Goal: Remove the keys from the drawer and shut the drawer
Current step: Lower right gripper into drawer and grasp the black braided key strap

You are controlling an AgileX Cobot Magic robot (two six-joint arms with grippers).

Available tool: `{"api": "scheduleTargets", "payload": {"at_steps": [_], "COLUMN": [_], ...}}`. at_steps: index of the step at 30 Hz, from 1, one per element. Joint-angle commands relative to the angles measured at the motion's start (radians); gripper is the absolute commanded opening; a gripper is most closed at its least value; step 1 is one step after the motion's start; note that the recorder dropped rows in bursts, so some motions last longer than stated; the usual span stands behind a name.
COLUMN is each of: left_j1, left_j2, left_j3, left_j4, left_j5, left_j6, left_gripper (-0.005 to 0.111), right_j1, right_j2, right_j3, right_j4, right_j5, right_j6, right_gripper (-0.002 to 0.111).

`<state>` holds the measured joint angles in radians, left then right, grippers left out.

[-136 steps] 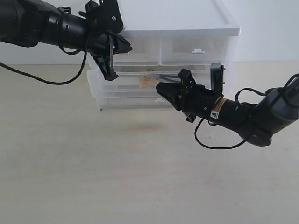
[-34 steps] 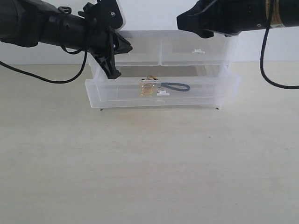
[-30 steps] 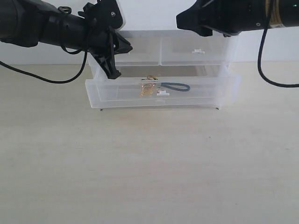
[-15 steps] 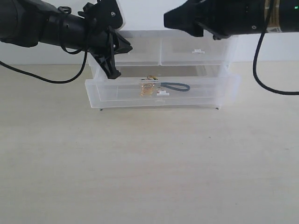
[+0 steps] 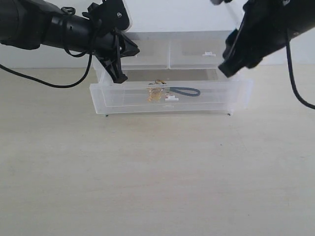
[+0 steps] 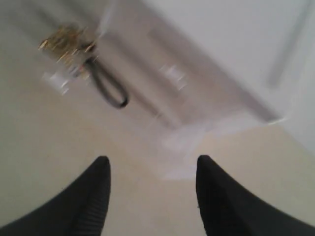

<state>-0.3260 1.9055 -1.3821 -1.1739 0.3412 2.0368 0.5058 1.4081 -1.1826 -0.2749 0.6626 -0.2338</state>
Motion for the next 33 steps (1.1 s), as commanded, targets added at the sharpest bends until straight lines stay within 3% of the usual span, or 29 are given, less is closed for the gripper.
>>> {"api": "scheduleTargets", "payload": {"at_steps": [1,15,21,33], "left_j1": [0.014,0.014,0.014,0.014], "left_j2": [-0.004,-0.004,-0.004,-0.004], "left_j3": [-0.018,-0.018,-0.018,-0.018], "left_j4": [-0.023,-0.023,-0.023,-0.023], "left_j5": [-0.113,-0.113,-0.113,-0.113], "left_j6": [-0.003,-0.003,-0.003,-0.003], "left_gripper": [0.004,0.004,0.004,0.004], "right_j1": [-0.014,-0.018,-0.018,-0.018], "right_j2": [0.080,0.392,0.419,0.521], "right_j3": [-0.102,-0.412,-0.422,-0.422], "right_j4": [0.228,0.217,0.219,0.224], "right_j5": [0.270,0.384,0.237,0.150], "right_j6": [-0.229,-0.426,-0.523,-0.586], "right_gripper": [0.047,0.047,0.047,0.047]}}
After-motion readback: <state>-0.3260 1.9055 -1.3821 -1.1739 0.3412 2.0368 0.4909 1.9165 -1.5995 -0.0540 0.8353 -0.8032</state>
